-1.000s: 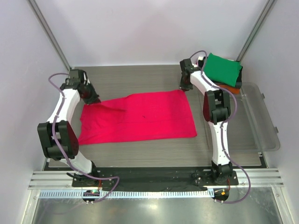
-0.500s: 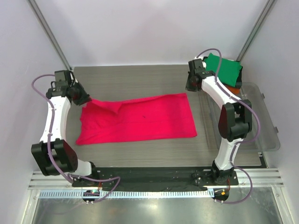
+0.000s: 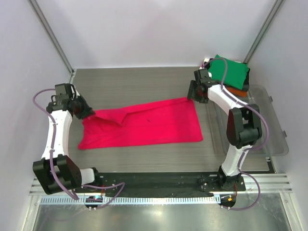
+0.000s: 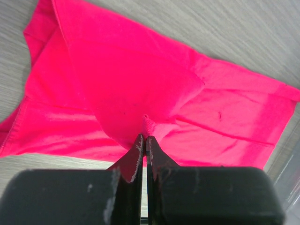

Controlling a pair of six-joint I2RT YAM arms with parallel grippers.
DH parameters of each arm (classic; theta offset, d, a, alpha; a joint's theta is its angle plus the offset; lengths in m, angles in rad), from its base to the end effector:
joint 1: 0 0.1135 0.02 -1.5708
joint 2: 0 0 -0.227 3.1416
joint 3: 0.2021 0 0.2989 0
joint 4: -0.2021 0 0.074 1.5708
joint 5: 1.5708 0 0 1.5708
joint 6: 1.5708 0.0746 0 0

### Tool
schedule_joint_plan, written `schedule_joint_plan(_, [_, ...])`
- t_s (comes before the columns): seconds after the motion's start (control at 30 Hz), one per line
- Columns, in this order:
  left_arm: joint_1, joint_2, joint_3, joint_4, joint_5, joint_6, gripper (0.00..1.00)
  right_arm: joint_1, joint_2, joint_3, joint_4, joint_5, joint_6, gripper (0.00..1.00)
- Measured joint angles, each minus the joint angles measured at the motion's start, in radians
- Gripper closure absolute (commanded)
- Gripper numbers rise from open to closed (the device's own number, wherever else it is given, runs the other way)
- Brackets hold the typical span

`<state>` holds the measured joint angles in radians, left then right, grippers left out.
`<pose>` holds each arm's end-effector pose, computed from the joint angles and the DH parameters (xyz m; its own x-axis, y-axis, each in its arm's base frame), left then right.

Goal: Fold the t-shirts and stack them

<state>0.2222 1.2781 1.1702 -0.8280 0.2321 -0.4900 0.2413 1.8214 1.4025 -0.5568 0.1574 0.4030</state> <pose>0.3345 0.0580 0.2409 -0.6546 -0.6174 -0.4362 -0.4414 0.7806 -0.4425 0.4407 0.0964 0.1468 -0.7988 0.2023 -0.5666 0.1768 0.9791 0.1004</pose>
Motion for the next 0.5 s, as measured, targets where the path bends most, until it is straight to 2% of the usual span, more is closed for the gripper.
schedule_joint_plan(0.27, [0.001,0.003,-0.031,0.008,0.015,0.001,1.00,0.000,0.187,0.150,0.012,-0.005,0.005,0.38])
schedule_joint_plan(0.5, [0.007,0.017,-0.031,0.025,0.033,0.003,1.00,0.000,0.313,0.259,0.009,-0.003,0.014,0.46])
